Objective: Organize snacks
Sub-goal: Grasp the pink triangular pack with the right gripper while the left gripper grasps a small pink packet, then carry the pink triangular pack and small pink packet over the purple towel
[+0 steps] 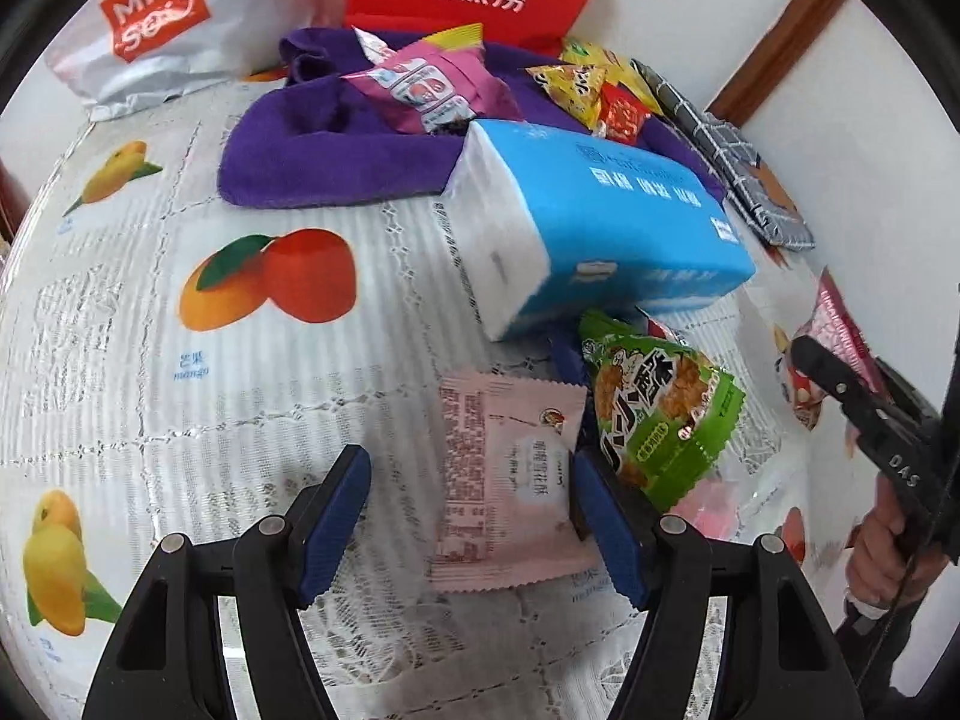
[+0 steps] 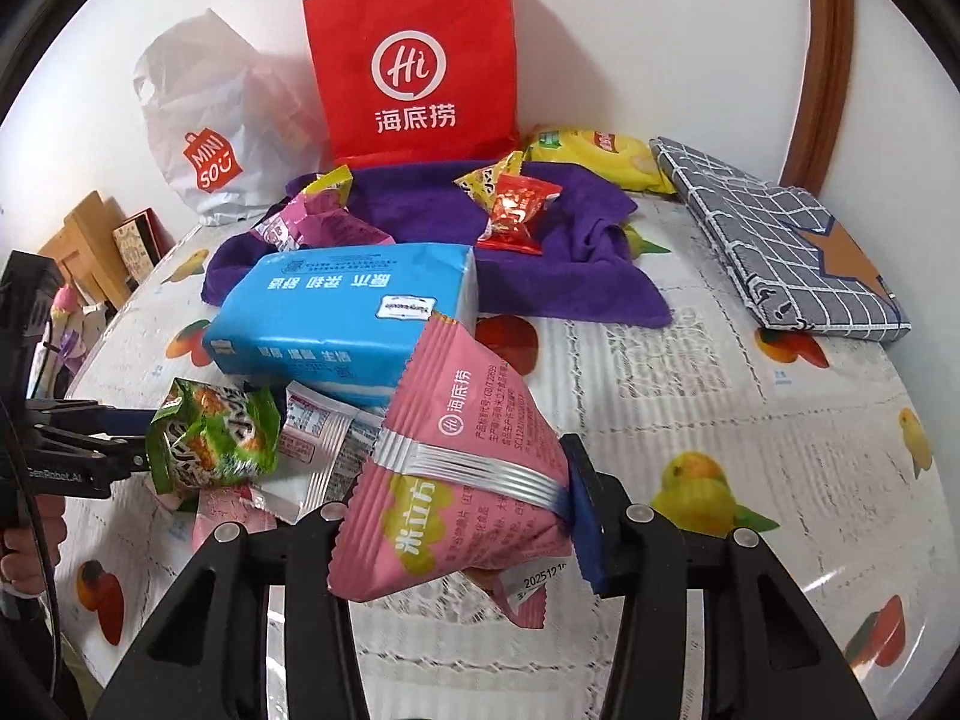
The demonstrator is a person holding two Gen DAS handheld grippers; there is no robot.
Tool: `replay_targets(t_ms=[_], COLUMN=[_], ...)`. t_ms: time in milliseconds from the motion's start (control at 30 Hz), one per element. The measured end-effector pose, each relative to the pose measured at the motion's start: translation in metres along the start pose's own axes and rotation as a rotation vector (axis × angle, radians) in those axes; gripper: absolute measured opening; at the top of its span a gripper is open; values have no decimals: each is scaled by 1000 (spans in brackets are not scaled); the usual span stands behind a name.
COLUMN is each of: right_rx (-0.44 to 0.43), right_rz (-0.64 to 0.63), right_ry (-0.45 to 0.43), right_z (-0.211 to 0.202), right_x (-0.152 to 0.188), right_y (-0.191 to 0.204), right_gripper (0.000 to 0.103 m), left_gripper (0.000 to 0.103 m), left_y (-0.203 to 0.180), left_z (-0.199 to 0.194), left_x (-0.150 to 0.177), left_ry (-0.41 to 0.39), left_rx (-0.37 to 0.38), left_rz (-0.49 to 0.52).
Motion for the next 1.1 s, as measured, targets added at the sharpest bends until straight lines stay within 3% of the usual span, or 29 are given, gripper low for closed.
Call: replay_targets(t_ms=[200,267,300,433,733,1100], right_rx=[7,7,8,8,20,0], right_rz=[-4,1,4,12,-3,-14], right_ry=[5,8,10,7,-29,-93], right_z=[-3,-3,-3,-7,-22,-28], right_x=[6,8,9,8,-11,-70], right_y=[-4,-7,-8,-11,-11,-8], right_gripper=[47,47,47,47,47,47], left_gripper=[65,44,39,31,31,31], left_y=[-15,-19,-20,-18,-13,-29], left_z=[7,7,6,-3,-43,-90], left_x=[8,10,11,9,0,-47], left_ry=[-43,-66,-72,-60,-115,-184], left_rx=[-115,-167,-182,-104,-12,83], left_rz=[89,125,138,99,43,19])
Point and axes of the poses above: each gripper's, at about its wrist camera, not at the fingertips, and z roughly the way its jaws point, y to its left, x to its underside, the point moved 5 cm from there along z, roughly the way its jaws point, and after that the axes turned 11 degrees about -z, right-handed, at the moved point
